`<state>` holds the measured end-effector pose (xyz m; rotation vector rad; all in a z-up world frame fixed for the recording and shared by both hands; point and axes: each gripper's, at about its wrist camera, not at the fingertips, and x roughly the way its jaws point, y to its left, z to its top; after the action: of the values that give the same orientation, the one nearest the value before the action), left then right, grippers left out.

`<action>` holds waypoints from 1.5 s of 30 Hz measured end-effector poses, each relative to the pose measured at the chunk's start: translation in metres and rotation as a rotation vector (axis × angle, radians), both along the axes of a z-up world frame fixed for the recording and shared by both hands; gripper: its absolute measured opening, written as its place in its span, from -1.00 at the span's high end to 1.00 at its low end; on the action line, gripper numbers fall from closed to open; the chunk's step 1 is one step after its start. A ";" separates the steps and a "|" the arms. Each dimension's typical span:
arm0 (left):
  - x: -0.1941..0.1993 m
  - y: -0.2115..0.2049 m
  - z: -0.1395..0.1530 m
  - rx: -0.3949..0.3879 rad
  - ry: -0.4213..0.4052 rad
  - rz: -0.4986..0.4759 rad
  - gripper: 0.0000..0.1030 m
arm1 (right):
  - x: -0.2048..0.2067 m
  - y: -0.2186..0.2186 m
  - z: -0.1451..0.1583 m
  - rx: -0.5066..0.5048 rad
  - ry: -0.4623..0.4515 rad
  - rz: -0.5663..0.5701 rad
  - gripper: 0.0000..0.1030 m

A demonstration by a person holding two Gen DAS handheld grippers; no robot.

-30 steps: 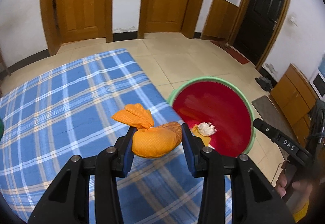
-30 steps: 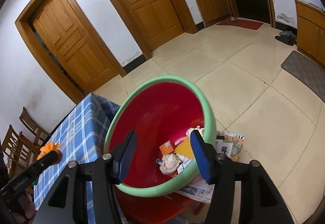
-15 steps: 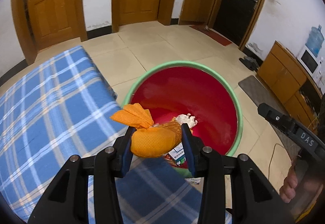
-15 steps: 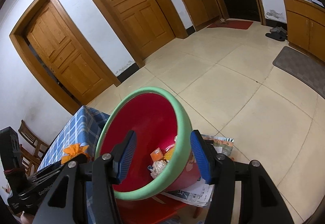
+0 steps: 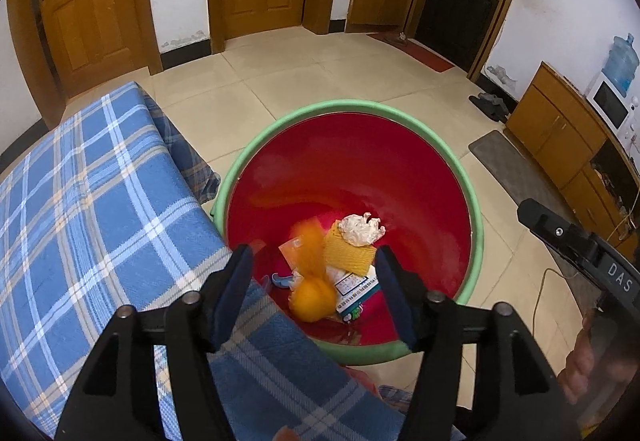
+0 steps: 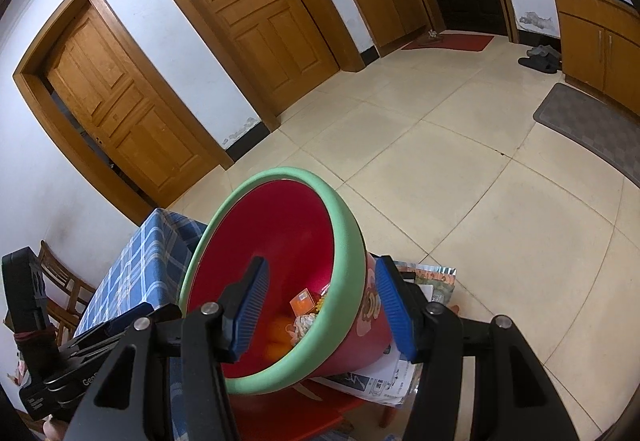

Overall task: Collect trash
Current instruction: 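Swing both open grippers back toward the table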

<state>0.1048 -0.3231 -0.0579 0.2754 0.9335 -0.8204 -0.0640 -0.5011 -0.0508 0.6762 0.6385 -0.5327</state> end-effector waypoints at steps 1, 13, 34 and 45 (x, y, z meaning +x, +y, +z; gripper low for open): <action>-0.001 0.000 0.000 0.002 -0.003 -0.001 -0.23 | -0.001 0.000 0.000 0.000 0.000 0.001 -0.13; 0.000 0.027 0.016 -0.039 0.003 0.065 -0.23 | 0.007 0.019 0.012 -0.023 0.008 0.052 -0.32; -0.009 0.144 0.057 -0.068 -0.096 0.368 -0.23 | 0.033 0.115 0.052 -0.115 -0.022 0.284 -0.65; -0.022 0.198 0.074 -0.076 -0.144 0.507 -0.23 | 0.037 0.167 0.070 -0.153 -0.046 0.390 -0.74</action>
<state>0.0832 -0.1247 0.0157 0.0246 0.7865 -0.3621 -0.0270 -0.3342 0.0189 0.4037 0.6595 -0.1999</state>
